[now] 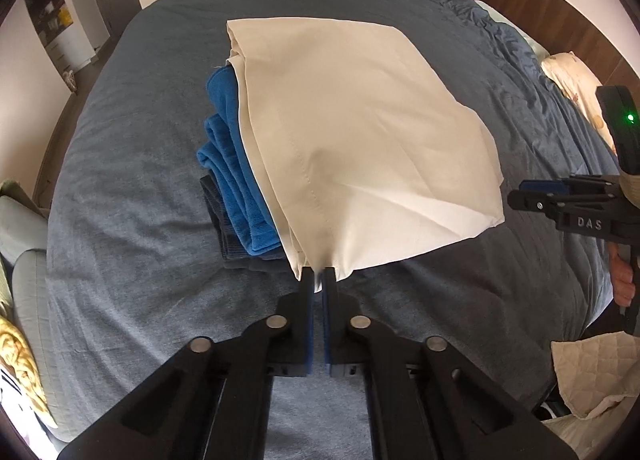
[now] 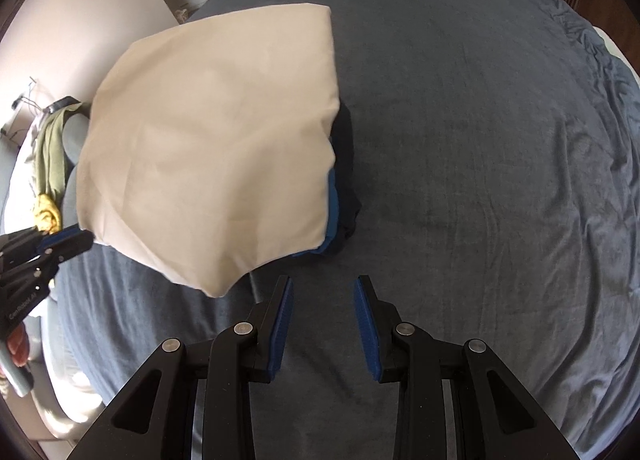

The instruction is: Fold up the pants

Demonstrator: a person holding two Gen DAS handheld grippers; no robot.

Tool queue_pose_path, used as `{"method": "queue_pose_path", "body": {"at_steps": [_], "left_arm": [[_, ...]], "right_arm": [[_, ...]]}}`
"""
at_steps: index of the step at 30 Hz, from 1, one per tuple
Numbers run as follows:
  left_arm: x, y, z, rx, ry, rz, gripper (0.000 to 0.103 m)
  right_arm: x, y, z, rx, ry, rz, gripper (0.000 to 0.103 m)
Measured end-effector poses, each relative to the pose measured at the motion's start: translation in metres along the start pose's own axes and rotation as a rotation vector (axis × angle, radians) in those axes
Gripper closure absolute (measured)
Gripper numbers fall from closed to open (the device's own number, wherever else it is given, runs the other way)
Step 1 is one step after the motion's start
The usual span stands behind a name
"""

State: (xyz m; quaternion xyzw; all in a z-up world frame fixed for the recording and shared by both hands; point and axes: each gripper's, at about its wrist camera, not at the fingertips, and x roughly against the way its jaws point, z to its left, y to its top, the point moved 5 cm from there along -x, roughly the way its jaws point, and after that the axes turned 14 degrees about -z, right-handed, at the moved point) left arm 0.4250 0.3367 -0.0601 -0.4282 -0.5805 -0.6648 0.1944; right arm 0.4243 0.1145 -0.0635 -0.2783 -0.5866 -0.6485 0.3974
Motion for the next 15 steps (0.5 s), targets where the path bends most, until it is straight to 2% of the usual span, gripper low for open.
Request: {"method": "queue_pose_path", "body": {"at_steps": [10,15], "left_arm": [[0.001,-0.004,0.006,-0.012,0.065,0.030,0.100],[-0.001,-0.004,0.007,-0.016,0.066,0.043,0.100]], "right_arm": [[0.000,0.011,-0.007,-0.018,-0.048,-0.020,0.071],[0.006,0.011,-0.009,-0.038,-0.020,-0.046,0.071]]}}
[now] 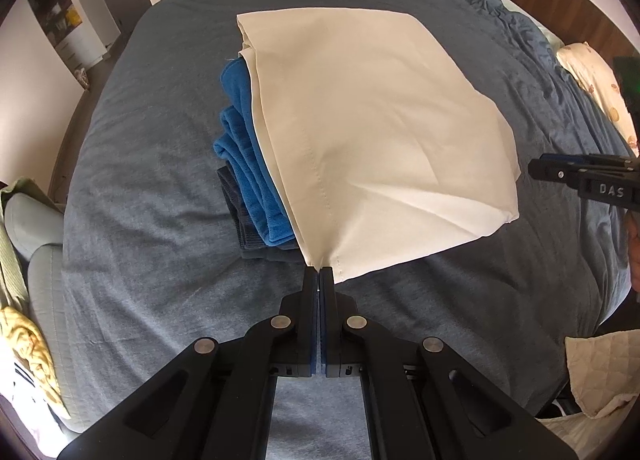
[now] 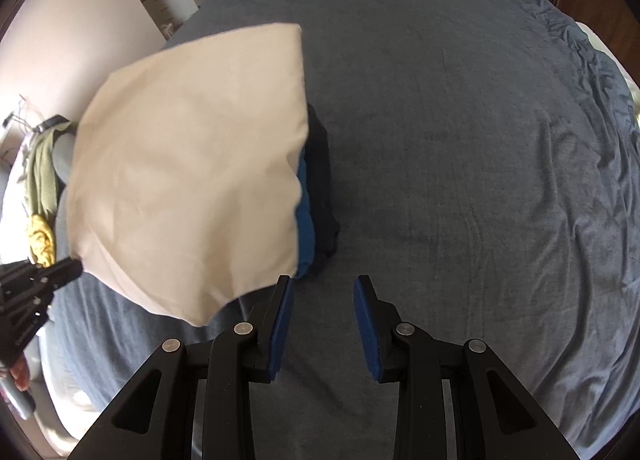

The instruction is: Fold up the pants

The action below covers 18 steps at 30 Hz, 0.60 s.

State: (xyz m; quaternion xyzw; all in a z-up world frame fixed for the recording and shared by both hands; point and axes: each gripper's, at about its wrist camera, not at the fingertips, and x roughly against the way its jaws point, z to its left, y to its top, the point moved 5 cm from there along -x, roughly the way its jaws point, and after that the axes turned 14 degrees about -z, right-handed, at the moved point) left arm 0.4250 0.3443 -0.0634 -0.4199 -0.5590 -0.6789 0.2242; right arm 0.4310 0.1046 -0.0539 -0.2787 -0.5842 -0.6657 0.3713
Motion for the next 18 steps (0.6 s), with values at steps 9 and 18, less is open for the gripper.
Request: {"method": "queue_pose_path", "body": {"at_steps": [9,18], "left_arm": [[-0.006,-0.006,0.016,0.036,0.046,0.041,0.101],[0.018,0.025,0.013,0.047,0.078,-0.054,0.098]], "right_arm": [[-0.029,0.002,0.004,0.029,-0.027,0.026,0.071],[-0.017,0.002,-0.007,0.015,-0.104,0.038,0.071]]}}
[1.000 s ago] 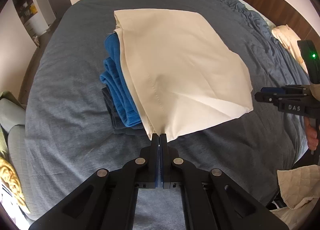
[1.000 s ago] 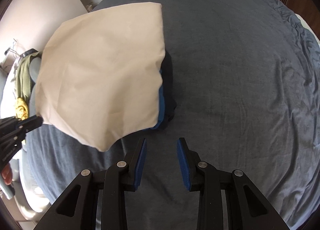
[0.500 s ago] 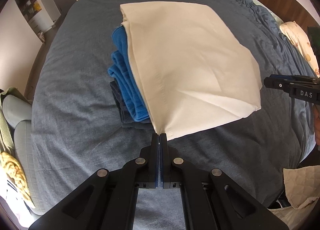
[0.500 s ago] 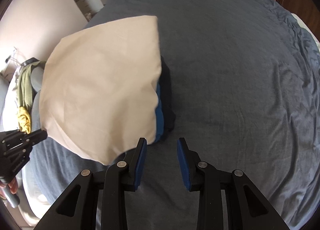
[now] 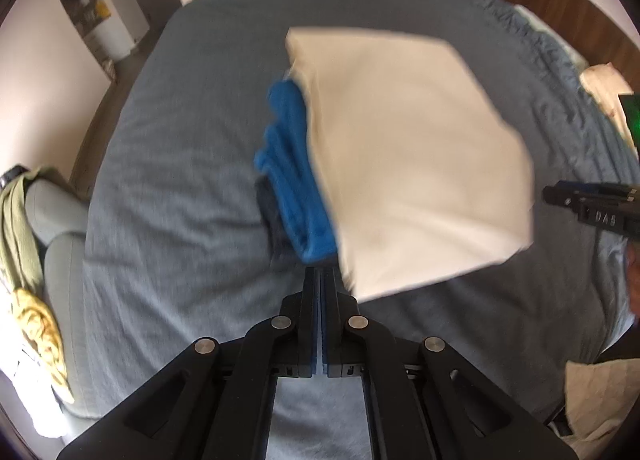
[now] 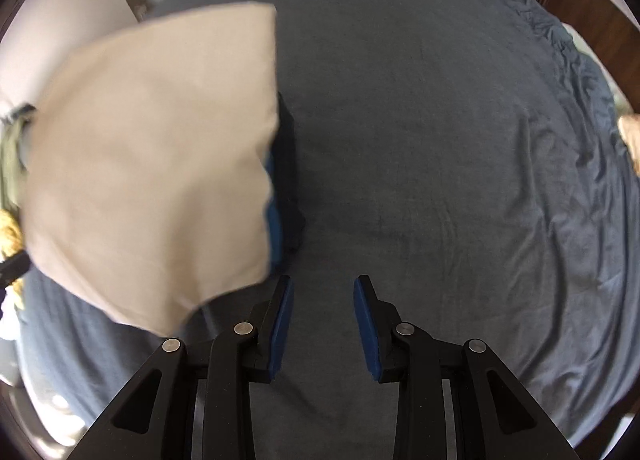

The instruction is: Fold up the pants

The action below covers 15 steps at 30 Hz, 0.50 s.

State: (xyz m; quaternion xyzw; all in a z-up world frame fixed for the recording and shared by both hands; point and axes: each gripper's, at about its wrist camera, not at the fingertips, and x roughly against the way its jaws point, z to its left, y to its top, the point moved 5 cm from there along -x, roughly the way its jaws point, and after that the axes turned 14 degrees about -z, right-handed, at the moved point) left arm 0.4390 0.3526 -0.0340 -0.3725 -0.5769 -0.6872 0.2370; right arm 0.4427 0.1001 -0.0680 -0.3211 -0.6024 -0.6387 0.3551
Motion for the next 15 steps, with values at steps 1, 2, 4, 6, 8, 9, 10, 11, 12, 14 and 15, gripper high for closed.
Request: {"method": "queue_pose_path", "body": {"at_steps": [1,2,4,6,8,9,10,11,12,14,15], "left_arm": [[0.003,0.008,-0.001,0.001,-0.004,-0.018,0.098],[0.006,0.019,-0.002,0.001,-0.012,-0.041,0.096],[0.010,0.040,-0.006,-0.031,-0.034,-0.082,0.089],[0.010,0.067,-0.014,-0.088,-0.080,-0.115,0.083],[0.007,0.092,-0.026,-0.155,-0.134,-0.144,0.081],[0.003,0.105,-0.032,-0.200,-0.157,-0.159,0.081],[-0.001,0.115,-0.039,-0.240,-0.176,-0.168,0.081],[-0.005,0.127,-0.047,-0.287,-0.200,-0.173,0.081],[-0.011,0.137,-0.055,-0.330,-0.227,-0.174,0.081],[-0.023,0.155,-0.071,-0.409,-0.262,-0.169,0.081],[-0.032,0.165,-0.080,-0.451,-0.275,-0.163,0.081]], "right_arm": [[0.007,0.004,0.001,-0.014,0.034,-0.033,0.071],[0.013,0.008,0.003,-0.022,0.051,-0.059,0.071],[0.023,0.015,0.001,-0.066,0.071,-0.100,0.071],[0.029,0.019,-0.003,-0.116,0.093,-0.122,0.071],[0.031,0.024,-0.004,-0.157,0.118,-0.127,0.071],[0.030,0.024,-0.006,-0.180,0.135,-0.129,0.070],[0.028,0.022,-0.008,-0.202,0.147,-0.131,0.070],[0.027,0.020,-0.009,-0.217,0.158,-0.131,0.071],[0.025,0.019,-0.011,-0.238,0.174,-0.127,0.070],[0.021,0.016,-0.014,-0.280,0.197,-0.128,0.071],[0.019,0.013,-0.016,-0.308,0.209,-0.131,0.071]]}}
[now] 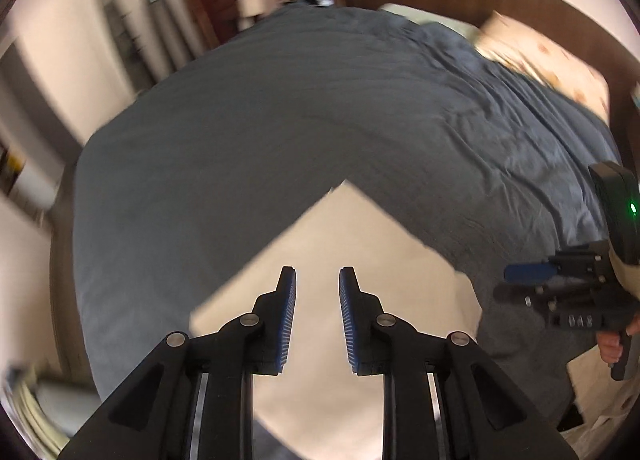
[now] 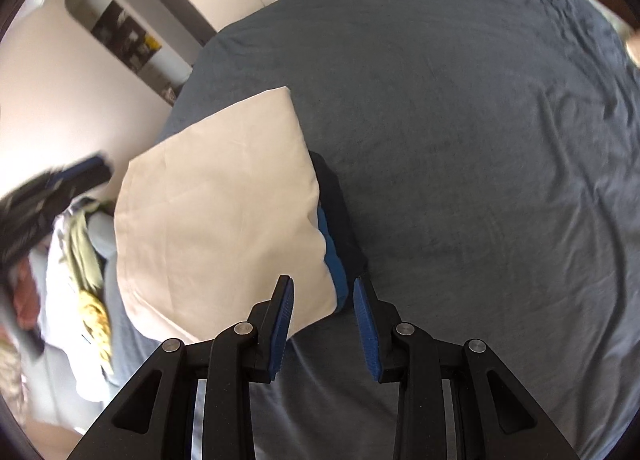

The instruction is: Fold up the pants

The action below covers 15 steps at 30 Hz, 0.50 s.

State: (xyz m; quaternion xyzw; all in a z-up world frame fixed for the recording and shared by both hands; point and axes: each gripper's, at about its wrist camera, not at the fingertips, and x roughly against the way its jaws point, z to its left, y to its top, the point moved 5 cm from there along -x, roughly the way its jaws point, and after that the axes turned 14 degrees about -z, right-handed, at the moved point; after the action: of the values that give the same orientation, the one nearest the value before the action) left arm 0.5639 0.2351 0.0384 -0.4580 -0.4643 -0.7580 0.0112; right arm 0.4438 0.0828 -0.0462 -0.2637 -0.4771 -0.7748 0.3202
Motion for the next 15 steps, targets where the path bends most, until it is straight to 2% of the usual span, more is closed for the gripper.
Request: {"method": "queue_pose_path", "body": {"at_steps": [4,8,11,15], "left_arm": [[-0.047,0.028,-0.003,-0.074,-0.060,0.059,0.081],[-0.077,0.040,-0.018,-0.125,-0.124,0.093,0.081],[-0.100,0.048,-0.026,-0.162,-0.139,0.104,0.081],[-0.125,0.050,-0.035,-0.164,-0.161,0.131,0.081]], "right_arm": [[-0.006,-0.012,-0.003,-0.084,0.016,-0.001,0.070],[-0.017,-0.016,-0.013,-0.196,0.027,-0.003,0.070],[-0.022,-0.016,-0.019,-0.256,0.034,-0.023,0.070],[-0.029,-0.018,-0.032,-0.311,0.014,-0.047,0.070]]}}
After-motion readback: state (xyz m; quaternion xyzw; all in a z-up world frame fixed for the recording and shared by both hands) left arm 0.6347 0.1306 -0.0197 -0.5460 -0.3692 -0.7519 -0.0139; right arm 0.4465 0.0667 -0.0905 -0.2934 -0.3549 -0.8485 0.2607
